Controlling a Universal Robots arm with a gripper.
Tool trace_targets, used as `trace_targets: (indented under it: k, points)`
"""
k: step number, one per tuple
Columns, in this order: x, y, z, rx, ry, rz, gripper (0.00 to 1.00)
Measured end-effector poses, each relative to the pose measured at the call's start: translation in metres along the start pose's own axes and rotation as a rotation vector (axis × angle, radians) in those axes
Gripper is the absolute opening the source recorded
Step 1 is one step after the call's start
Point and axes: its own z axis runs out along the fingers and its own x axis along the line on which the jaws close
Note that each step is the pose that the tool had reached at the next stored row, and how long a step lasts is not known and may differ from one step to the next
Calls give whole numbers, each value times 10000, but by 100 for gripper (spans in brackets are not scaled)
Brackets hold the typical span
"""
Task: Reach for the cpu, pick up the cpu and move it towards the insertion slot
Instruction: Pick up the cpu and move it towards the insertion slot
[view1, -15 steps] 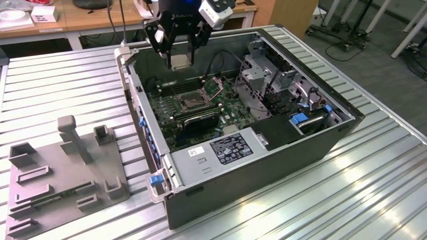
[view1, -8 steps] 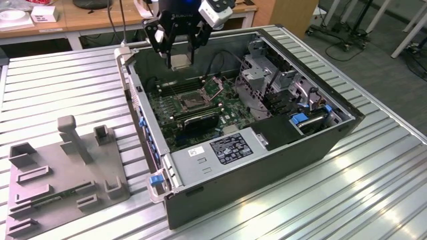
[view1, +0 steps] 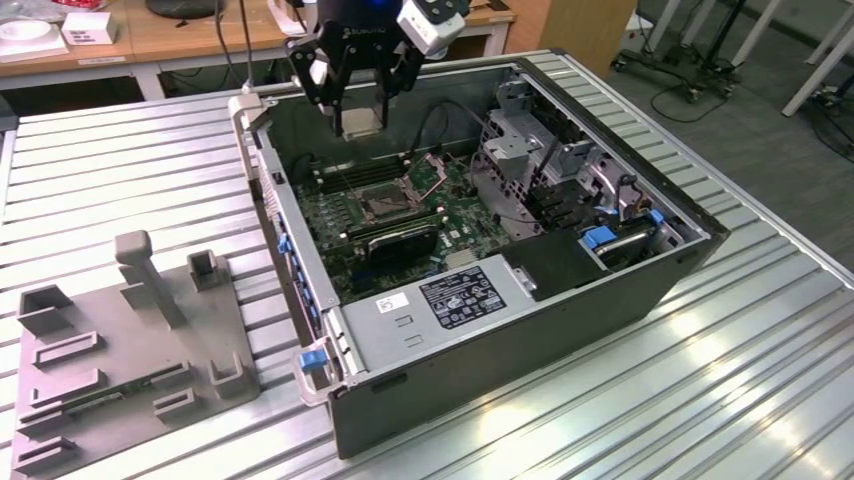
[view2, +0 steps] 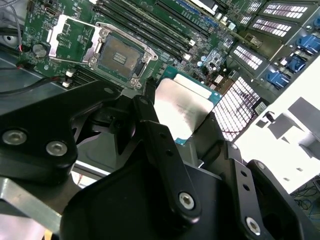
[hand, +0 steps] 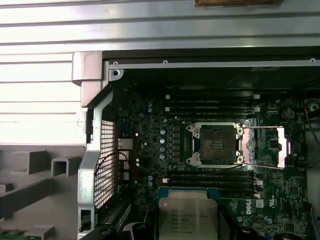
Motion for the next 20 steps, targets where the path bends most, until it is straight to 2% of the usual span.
trace_targets:
  k: [10,20]
  points:
    - [-19,18,10,1,0,1,55]
    - [-43,67,20,0,0,0,55]
